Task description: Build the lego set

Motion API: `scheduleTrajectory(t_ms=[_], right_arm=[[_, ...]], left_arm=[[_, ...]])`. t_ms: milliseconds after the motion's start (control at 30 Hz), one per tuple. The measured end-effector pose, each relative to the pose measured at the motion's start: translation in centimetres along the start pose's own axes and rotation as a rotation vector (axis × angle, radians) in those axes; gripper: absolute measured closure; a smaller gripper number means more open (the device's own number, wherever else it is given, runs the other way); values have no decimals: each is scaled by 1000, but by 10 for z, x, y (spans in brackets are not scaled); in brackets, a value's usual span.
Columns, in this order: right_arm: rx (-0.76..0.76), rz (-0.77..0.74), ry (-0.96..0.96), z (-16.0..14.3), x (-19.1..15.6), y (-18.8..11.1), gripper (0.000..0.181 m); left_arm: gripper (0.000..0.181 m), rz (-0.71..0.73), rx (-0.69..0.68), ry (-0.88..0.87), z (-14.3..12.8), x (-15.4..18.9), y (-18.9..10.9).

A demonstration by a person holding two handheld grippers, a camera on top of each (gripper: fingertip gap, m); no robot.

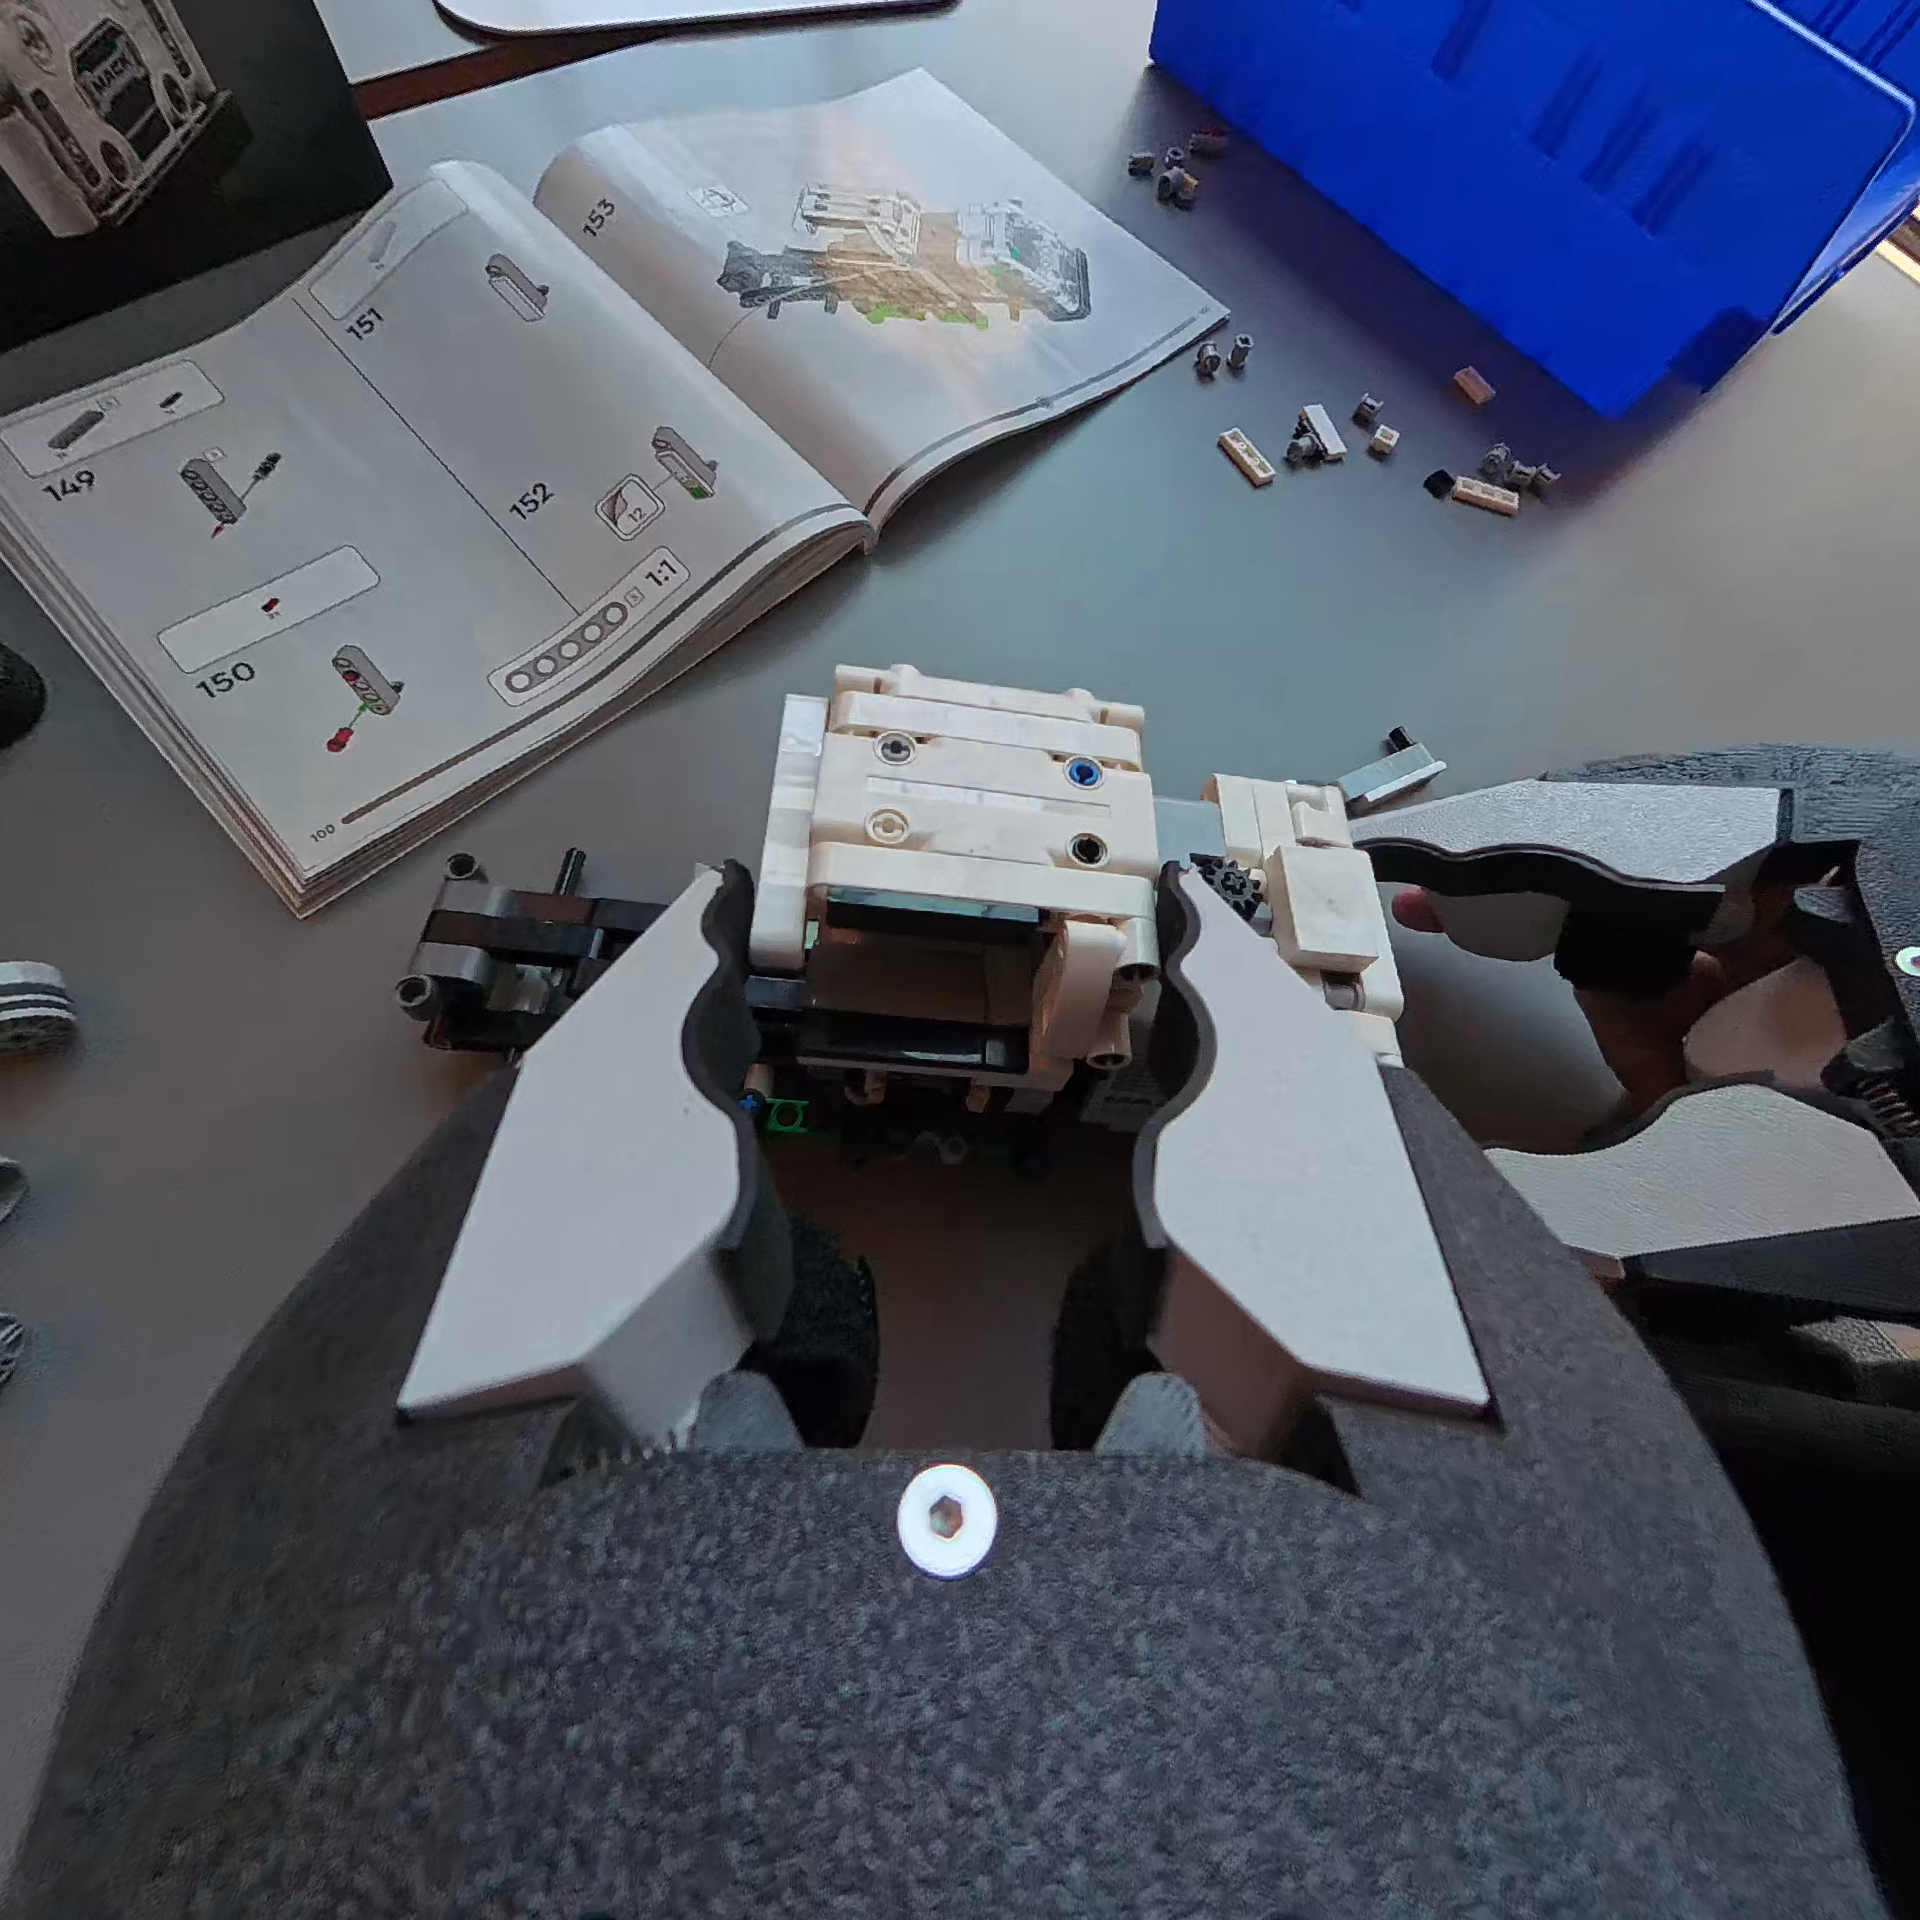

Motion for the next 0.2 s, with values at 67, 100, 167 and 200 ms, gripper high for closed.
scheduleTrajectory(t_ms=[67,100,167,200], right_arm=[[-14,27,-48,1,6,1,91],[-24,48,-69,2,9,2,91],[-19,88,-115,9,20,3,91],[-24,121,-141,13,24,4,91]], left_arm=[[106,20,4,-4,1,0,1],[105,32,11,-2,2,-1,1],[106,65,31,12,7,-3,2],[106,78,45,9,10,-4,2]])
Point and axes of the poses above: each gripper's, where its closed fingertips meet, y out along the fingers, z out of its top, x = y × z across the jaws, the point moved 1 cm from there along -y, back along the fingers, and after that the axes turned 6 degrees about -y, right-handed, at the moved point
